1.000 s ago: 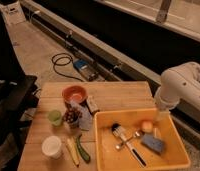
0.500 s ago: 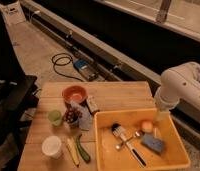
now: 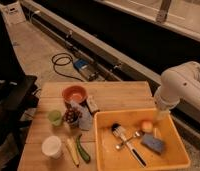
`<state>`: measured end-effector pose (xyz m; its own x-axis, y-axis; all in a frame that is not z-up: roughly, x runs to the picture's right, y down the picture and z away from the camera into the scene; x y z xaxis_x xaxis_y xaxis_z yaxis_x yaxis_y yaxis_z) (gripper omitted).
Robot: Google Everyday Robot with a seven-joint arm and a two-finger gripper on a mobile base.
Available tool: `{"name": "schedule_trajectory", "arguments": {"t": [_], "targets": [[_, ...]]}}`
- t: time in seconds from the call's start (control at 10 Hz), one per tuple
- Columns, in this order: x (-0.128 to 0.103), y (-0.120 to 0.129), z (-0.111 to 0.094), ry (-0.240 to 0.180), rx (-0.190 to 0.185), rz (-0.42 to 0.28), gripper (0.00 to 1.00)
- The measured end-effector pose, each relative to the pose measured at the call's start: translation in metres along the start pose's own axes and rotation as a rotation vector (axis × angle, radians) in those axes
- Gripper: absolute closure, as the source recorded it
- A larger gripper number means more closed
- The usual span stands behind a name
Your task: Place pepper in red bowl
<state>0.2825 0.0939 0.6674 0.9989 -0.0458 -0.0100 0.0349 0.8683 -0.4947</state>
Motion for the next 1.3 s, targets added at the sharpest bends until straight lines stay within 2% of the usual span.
{"name": "schedule_trajectory", "arguments": {"t": [0.3,0.4,0.5,0.7,0.8,1.3], "targets": [[-0.051,-0.005,-0.030,-0.024,0.037,-0.193,0.35],[-0.081,-0.003,-0.037,-0.047,0.042,-0.279,0.35],[-0.102,-0.001,-0.040,-0.068,0.042,-0.342,0.35],[-0.147,0.015,-0.048,-0.111,0.038,-0.510,0.35],[-0.157,0.021,-0.050,-0.117,0.039,-0.558,0.35],[-0.161,0.018,-0.054,-0.104,0.042,-0.587,0.35]]}}
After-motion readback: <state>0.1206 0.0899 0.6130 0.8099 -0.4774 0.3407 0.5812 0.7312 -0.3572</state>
